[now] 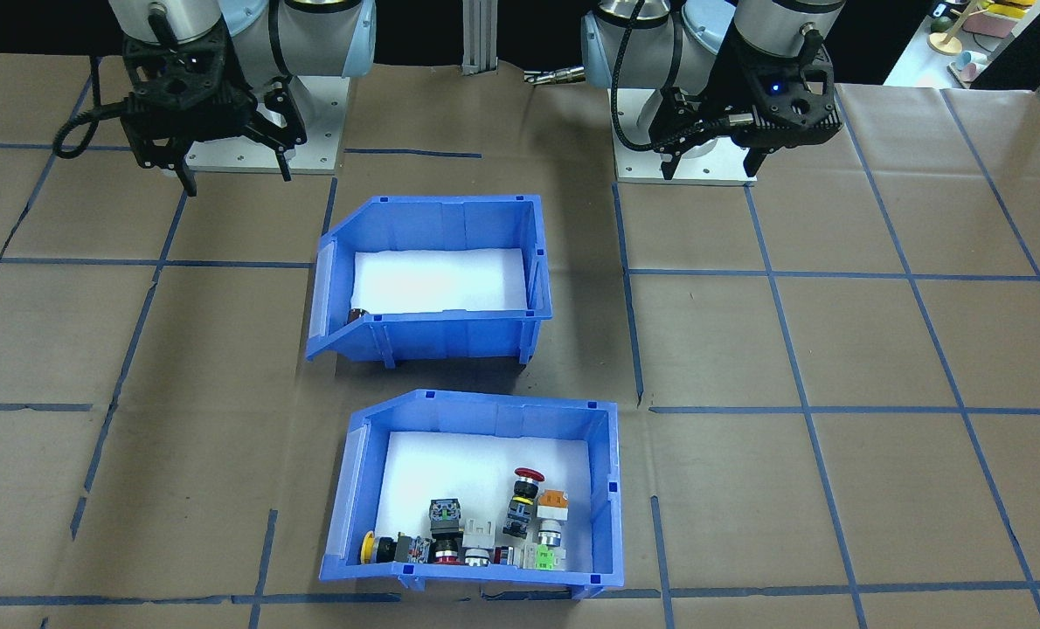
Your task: Place button box in front
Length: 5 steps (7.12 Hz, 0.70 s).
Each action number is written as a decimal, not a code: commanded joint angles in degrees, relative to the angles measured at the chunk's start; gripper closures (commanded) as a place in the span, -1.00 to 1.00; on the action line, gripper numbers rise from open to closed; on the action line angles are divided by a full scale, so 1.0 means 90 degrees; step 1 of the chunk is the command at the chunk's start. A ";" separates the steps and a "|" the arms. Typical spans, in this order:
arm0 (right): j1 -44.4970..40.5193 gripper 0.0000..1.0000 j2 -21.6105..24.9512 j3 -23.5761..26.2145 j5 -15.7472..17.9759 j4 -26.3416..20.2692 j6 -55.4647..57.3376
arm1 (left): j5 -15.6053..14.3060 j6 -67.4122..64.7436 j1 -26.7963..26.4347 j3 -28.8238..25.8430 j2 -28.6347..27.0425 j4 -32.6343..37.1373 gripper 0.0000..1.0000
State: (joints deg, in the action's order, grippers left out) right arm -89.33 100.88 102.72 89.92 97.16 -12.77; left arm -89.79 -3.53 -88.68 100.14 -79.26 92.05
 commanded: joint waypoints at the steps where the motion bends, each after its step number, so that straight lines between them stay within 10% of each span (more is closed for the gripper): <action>1: 0.0238 -1.00 -0.0367 -0.0162 -0.0020 -0.0053 0.0762 | -0.0023 -0.0008 0.0000 0.0006 0.0008 0.0007 -0.99; 5: 0.0034 -1.00 -0.0985 -0.0827 -0.0146 -0.0404 0.1409 | -0.0033 -0.0008 0.0000 0.0006 0.0008 0.0007 -0.99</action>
State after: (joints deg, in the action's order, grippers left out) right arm -88.19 92.49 96.32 89.23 94.15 -0.94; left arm -90.04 -3.60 -88.68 100.19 -79.19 92.11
